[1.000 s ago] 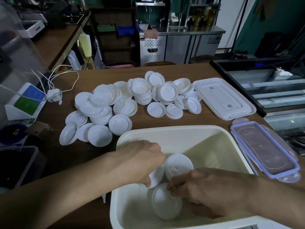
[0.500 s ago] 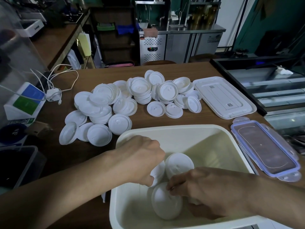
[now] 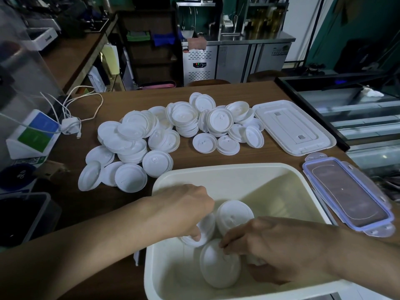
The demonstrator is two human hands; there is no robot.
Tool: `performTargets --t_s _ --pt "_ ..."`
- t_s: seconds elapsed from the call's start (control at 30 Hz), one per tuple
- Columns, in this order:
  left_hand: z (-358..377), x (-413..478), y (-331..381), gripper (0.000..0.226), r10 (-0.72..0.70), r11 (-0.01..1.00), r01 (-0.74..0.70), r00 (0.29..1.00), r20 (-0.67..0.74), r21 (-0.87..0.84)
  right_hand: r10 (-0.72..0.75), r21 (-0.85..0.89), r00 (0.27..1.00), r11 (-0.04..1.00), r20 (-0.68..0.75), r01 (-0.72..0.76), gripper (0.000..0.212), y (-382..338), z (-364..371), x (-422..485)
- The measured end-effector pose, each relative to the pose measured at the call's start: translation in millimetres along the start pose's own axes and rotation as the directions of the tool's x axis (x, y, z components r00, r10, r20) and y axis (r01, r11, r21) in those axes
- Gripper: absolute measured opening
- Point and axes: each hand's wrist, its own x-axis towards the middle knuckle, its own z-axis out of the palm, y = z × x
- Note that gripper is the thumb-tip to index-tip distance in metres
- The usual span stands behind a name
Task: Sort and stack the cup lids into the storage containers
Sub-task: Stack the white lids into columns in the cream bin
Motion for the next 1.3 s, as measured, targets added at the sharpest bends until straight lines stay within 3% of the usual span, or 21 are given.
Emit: performTargets --t_s 0.17,0.37,0.5,0.63,0.8,0.97,1.1,1.3 --pt "-18 -19 5 0.037 0.008 1.000 -0.008 0.998 -0.064 -0.003 0.024 -0.044 0.998 0.999 -0.060 -0.027 0.026 3 -22 -4" --pt "-57 -33 -16 0.043 0.072 0.975 -0.124 0.961 -0.266 -0.185 0.100 0.087 0.941 0.993 -0.324 -0.076 0.029 18 -61 -6" --pt "-75 -34 -40 0.029 0.072 0.927 -0.244 0.860 -0.505 -0.283 0.140 0.152 0.882 0.985 -0.451 -0.079 0.026 27 -91 0" --pt "-79 -15 -69 0.022 -0.023 0.894 -0.264 0.781 -0.625 -0.363 0.194 0.169 0.801 0.979 -0.566 -0.117 0.022 49 -113 14" --pt "-60 37 -110 0.031 -0.195 0.844 -0.171 0.784 -0.589 -0.508 0.341 0.117 0.783 0.936 -0.520 -0.331 0.034 119 -117 39" --pt "-33 93 -122 0.052 -0.276 0.839 -0.094 0.775 -0.569 -0.535 0.468 0.131 0.759 0.877 -0.452 -0.463 0.049 176 -92 70" --pt "-15 126 -125 0.070 -0.280 0.862 -0.024 0.811 -0.514 -0.506 0.447 0.055 0.778 0.879 -0.442 -0.474 0.057 195 -87 91" --pt "-5 153 -125 0.078 -0.280 0.927 0.095 0.820 -0.500 -0.363 0.403 -0.119 0.827 0.869 -0.393 -0.480 0.069 215 -81 114"
